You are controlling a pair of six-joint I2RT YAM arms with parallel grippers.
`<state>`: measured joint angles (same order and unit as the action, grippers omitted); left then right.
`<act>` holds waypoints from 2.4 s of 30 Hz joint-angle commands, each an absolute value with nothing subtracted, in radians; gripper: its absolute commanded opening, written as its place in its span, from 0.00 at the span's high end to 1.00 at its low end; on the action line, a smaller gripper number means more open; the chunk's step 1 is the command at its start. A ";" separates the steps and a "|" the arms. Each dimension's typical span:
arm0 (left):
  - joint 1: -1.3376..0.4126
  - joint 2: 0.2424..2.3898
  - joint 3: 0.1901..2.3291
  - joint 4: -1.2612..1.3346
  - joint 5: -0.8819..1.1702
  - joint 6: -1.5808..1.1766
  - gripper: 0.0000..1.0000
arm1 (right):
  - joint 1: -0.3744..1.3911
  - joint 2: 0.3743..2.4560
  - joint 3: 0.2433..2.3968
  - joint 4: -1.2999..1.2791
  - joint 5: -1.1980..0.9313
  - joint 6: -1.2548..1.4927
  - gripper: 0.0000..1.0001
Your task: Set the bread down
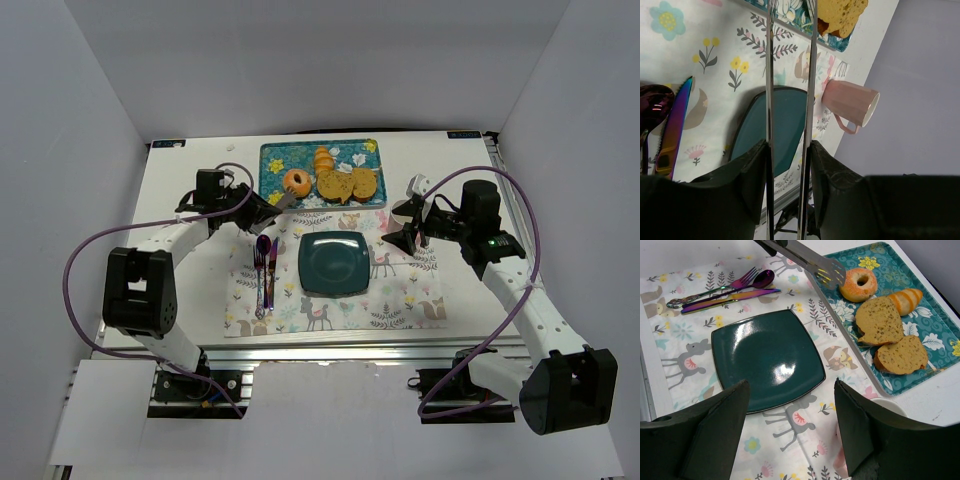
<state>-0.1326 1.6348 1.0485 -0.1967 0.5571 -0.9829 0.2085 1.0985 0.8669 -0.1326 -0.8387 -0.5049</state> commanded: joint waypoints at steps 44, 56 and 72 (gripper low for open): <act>-0.098 1.755 1.118 -0.061 0.574 -1.072 0.45 | 0.199 1.097 0.870 -0.146 -0.851 -0.522 0.27; -0.097 1.775 1.114 -0.022 0.589 -1.095 0.51 | 0.198 1.095 0.868 -0.150 -0.851 -0.525 0.26; -0.094 1.661 1.026 0.152 0.629 -1.163 1.00 | 0.193 1.081 0.890 -0.189 -0.851 -0.545 0.26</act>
